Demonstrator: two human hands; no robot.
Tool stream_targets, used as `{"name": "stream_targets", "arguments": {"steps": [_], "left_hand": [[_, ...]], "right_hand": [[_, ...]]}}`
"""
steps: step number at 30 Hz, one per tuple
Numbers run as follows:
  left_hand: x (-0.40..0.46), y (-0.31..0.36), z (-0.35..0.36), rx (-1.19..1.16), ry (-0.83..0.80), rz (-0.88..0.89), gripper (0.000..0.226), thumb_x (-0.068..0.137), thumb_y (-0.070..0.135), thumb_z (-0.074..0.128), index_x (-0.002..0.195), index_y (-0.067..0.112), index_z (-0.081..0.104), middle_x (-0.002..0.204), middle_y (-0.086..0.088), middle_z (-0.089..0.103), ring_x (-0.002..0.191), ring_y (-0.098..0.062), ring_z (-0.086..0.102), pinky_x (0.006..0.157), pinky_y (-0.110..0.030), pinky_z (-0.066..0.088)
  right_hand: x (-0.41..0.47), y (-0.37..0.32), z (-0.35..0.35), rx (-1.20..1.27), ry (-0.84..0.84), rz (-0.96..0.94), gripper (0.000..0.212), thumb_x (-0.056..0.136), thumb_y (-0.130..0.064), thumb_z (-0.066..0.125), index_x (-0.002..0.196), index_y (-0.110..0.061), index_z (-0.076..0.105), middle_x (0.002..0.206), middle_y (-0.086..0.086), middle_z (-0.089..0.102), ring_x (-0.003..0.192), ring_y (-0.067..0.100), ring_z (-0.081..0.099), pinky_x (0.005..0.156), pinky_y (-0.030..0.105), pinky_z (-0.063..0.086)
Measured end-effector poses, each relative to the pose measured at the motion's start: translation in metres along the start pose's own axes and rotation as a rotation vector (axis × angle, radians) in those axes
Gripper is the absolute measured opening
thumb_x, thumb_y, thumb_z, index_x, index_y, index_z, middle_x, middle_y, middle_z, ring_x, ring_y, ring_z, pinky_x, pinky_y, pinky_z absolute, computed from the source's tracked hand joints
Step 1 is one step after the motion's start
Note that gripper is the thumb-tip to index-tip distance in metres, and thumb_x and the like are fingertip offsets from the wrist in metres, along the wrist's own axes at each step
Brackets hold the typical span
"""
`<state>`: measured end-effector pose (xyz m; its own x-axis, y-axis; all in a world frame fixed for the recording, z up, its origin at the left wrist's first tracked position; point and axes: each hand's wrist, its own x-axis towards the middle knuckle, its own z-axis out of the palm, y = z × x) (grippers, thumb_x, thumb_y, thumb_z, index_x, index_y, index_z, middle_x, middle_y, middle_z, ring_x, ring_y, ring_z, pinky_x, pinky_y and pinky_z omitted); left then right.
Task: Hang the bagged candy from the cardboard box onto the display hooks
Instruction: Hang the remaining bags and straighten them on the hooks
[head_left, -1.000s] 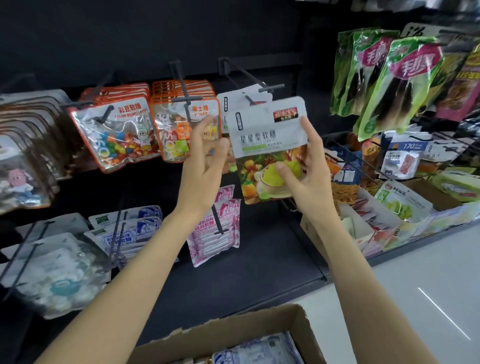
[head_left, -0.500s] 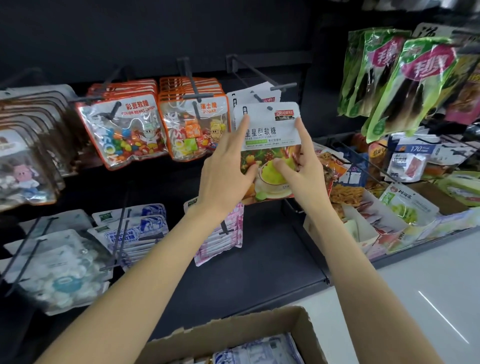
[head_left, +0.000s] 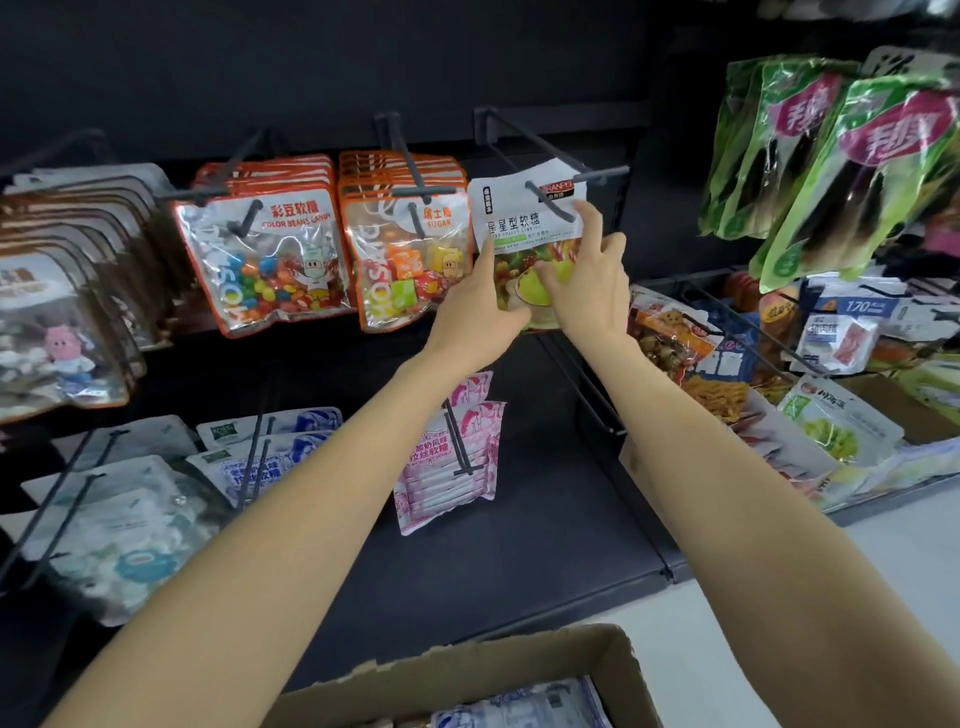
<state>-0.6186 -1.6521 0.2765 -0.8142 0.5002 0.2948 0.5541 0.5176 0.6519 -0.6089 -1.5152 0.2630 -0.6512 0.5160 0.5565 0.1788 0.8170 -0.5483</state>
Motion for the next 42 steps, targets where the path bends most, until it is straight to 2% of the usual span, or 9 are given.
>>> {"name": "stream_targets", "arguments": {"steps": [6,9,12,17,19,23,28,35,42], "left_hand": [[-0.003,0.000,-0.001,-0.290,-0.018,-0.037,0.066,0.095,0.015,0.052,0.151,0.024,0.018,0.151,-0.001,0.035,0.127,-0.014,0.045,0.104,-0.026,0.036],[-0.026,-0.003,-0.004,-0.220,0.118,0.118,0.044,0.097,0.019,0.050,0.140,0.023,0.041,0.129,0.006,0.055,0.106,-0.008,0.057,0.092,-0.028,0.047],[-0.067,-0.019,-0.007,0.023,0.348,0.331,0.023,0.094,0.023,0.050,0.113,0.020,0.062,0.094,0.013,0.065,0.074,-0.005,0.060,0.064,-0.034,0.054],[-0.162,-0.076,0.002,0.106,0.355,0.383,0.015,0.091,0.021,0.053,0.093,0.015,0.066,0.074,0.009,0.063,0.066,-0.003,0.053,0.052,-0.032,0.048],[-0.209,-0.107,0.005,0.116,0.233,0.298,0.017,0.092,0.023,0.051,0.096,0.016,0.067,0.076,0.012,0.061,0.070,-0.002,0.052,0.053,-0.030,0.049],[-0.300,-0.181,0.006,0.159,0.008,-0.010,0.025,0.090,0.030,0.049,0.109,0.022,0.063,0.088,0.016,0.063,0.086,-0.008,0.056,0.070,-0.032,0.051],[-0.371,-0.257,0.002,0.191,-0.027,-0.410,0.030,0.085,0.008,0.063,0.114,0.017,0.062,0.105,0.003,0.065,0.098,-0.017,0.057,0.082,-0.027,0.043],[-0.428,-0.321,-0.003,0.203,0.051,-1.012,0.041,0.088,0.020,0.060,0.128,0.017,0.053,0.123,-0.015,0.055,0.106,-0.035,0.058,0.092,-0.044,0.047],[-0.444,-0.332,0.008,0.177,0.014,-0.994,0.033,0.092,0.023,0.058,0.124,0.022,0.060,0.115,-0.006,0.066,0.100,-0.025,0.063,0.086,-0.035,0.049]], "right_hand": [[-0.007,-0.007,0.009,-0.161,-0.037,0.016,0.062,0.091,-0.032,0.058,0.145,-0.018,0.029,0.133,0.017,0.037,0.116,0.033,0.040,0.084,0.041,0.046],[-0.042,0.000,-0.004,-0.046,0.065,-0.074,0.048,0.089,-0.022,0.057,0.135,-0.015,0.046,0.130,0.015,0.046,0.117,0.034,0.044,0.095,0.044,0.039],[-0.095,0.004,-0.021,0.065,0.109,-0.140,0.029,0.090,-0.024,0.051,0.116,-0.018,0.061,0.113,0.003,0.062,0.112,0.028,0.051,0.101,0.053,0.034],[-0.204,0.013,-0.033,0.153,-0.196,-0.175,0.026,0.094,-0.030,0.044,0.110,-0.020,0.061,0.077,-0.002,0.068,0.072,0.018,0.061,0.068,0.039,0.050],[-0.245,0.020,-0.023,0.110,-0.419,-0.140,0.022,0.094,-0.030,0.048,0.107,-0.021,0.063,0.078,-0.002,0.070,0.068,0.019,0.062,0.061,0.037,0.050],[-0.325,0.034,0.012,0.077,-0.817,-0.092,0.015,0.091,-0.021,0.057,0.104,-0.021,0.065,0.092,-0.002,0.070,0.083,0.022,0.065,0.072,0.036,0.052],[-0.399,0.039,0.069,-0.078,-1.225,-0.074,0.028,0.092,-0.024,0.056,0.119,-0.022,0.059,0.121,0.005,0.060,0.109,0.028,0.056,0.086,0.039,0.049],[-0.483,0.043,0.127,-0.339,-1.557,-0.082,0.052,0.094,-0.029,0.053,0.142,-0.021,0.036,0.141,0.008,0.037,0.132,0.032,0.032,0.104,0.043,0.038],[-0.524,0.029,0.190,-0.367,-1.561,-0.405,0.072,0.090,-0.036,0.060,0.148,-0.019,0.022,0.148,0.010,0.027,0.138,0.031,0.026,0.112,0.042,0.026]]}}
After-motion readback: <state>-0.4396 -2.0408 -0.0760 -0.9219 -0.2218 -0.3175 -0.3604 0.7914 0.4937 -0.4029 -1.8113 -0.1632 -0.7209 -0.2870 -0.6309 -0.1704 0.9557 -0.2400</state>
